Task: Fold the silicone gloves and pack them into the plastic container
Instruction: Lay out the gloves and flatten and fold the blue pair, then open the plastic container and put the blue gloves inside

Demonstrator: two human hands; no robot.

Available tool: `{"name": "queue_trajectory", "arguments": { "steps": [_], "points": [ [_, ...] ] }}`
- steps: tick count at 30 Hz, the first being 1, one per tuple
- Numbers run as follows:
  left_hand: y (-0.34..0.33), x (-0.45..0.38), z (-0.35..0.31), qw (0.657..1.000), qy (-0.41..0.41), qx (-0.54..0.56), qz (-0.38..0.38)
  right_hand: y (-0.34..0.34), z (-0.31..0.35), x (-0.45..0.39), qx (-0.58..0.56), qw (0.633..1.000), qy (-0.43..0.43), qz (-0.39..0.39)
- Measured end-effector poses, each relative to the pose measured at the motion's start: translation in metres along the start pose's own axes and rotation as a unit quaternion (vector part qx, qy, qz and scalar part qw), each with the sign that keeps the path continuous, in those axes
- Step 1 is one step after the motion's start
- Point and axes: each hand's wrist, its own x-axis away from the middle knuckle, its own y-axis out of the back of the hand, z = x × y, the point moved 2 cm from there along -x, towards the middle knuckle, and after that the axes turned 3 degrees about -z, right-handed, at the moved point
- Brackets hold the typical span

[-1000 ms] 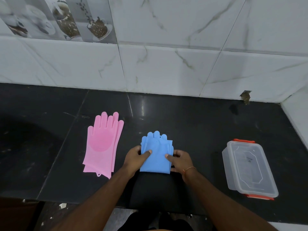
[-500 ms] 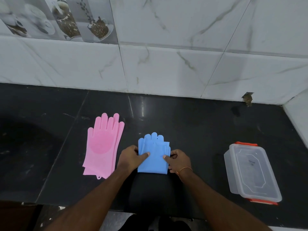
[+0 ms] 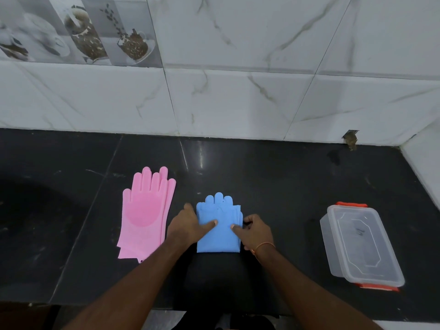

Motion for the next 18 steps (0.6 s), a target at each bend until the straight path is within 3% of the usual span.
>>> {"name": "queue_trajectory", "arguments": {
  "steps": [5, 9, 13, 18],
  "points": [
    [0.018, 0.004, -0.035, 0.987, -0.116, -0.046, -0.099, 0.015, -0.003, 0.022, -0.071, 0.997, -0.015, -0.018],
    [0.022, 0.008, -0.079, 0.956, -0.257, -0.044, -0.136, 0.034, -0.019, 0.051, -0.153, 0.985, -0.056, -0.051],
    [0.005, 0.011, -0.14, 0.928, -0.362, 0.019, -0.081, 0.059, -0.058, 0.087, -0.215, 0.965, -0.118, -0.095],
    [-0.041, 0.014, -0.229, 0.911, -0.4, 0.09, 0.035, 0.1, -0.111, 0.126, -0.261, 0.928, -0.19, -0.185]
  ]
}}
